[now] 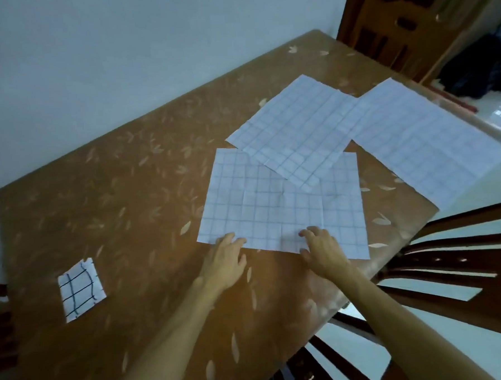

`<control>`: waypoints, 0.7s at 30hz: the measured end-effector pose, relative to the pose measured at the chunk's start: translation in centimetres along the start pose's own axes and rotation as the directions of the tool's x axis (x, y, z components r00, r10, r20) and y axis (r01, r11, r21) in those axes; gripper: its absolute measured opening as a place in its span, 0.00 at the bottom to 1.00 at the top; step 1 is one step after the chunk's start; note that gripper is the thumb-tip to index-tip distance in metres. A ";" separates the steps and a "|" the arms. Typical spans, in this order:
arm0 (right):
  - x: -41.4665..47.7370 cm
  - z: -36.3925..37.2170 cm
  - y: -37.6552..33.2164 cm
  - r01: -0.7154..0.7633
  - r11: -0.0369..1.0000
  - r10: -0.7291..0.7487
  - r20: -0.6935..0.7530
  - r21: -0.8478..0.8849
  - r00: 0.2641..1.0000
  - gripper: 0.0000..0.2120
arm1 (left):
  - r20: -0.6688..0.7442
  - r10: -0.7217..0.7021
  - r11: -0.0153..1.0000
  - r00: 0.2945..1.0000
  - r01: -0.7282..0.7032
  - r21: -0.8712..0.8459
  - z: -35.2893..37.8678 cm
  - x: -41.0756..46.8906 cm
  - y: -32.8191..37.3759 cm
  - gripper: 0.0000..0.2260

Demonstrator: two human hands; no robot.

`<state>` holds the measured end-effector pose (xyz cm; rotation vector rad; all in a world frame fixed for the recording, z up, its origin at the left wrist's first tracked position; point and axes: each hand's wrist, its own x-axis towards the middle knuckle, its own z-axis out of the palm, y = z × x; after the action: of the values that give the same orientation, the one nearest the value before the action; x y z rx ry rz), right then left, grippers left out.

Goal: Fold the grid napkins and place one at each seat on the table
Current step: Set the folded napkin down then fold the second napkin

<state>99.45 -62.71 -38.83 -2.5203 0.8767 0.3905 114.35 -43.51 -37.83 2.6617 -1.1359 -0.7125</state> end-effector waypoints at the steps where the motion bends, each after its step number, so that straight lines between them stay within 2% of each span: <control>1: 0.1 0.1 1.3 -0.052 0.998 0.053 -0.045 0.031 0.998 0.22 | 0.013 0.021 1.000 1.000 -0.021 -0.001 0.6 0.8 1.4 0.21; 4: 0.4 0.3 4.9 -0.223 0.970 0.236 -0.171 0.095 0.957 0.23 | 0.037 0.086 0.996 0.996 -0.085 -0.018 2.5 3.0 5.5 0.23; 7: 0.8 0.5 8.1 -0.362 0.918 0.390 -0.211 0.160 0.896 0.26 | 0.049 0.164 0.986 0.985 -0.165 0.012 4.7 5.0 8.8 0.25; 11: 1.6 1.2 10.0 -0.365 0.904 0.418 -0.287 0.221 0.862 0.25 | 0.069 0.167 0.980 0.984 -0.173 0.097 6.8 6.1 11.4 0.25; 13: 1.8 1.4 10.0 -0.340 0.883 0.440 -0.317 0.324 0.840 0.26 | 0.034 0.154 0.978 0.988 -0.157 0.139 6.9 6.1 11.9 0.24; 15: 2.0 1.2 9.8 -0.294 0.803 0.488 -0.290 0.518 0.823 0.27 | 0.042 0.179 0.969 0.983 -0.184 0.166 6.9 6.1 11.8 0.24; 18: 1.9 0.5 9.2 -0.237 0.612 0.510 -0.148 0.754 0.847 0.29 | 0.073 0.196 0.966 0.978 -0.205 0.160 6.5 5.8 11.4 0.26; 20: 1.2 0.0 8.7 -0.215 0.472 0.491 -0.053 0.855 0.869 0.30 | 0.092 0.198 0.966 0.976 -0.210 0.152 6.2 5.4 11.4 0.27; 21: 0.8 -0.3 8.2 -0.216 0.434 0.471 -0.015 0.875 0.882 0.32 | 0.102 0.198 0.968 0.975 -0.211 0.140 6.1 5.1 11.4 0.28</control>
<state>94.83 -69.02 -41.49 -1.4313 1.2960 -0.2600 107.16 -54.95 -41.34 2.5999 -1.5173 -0.7379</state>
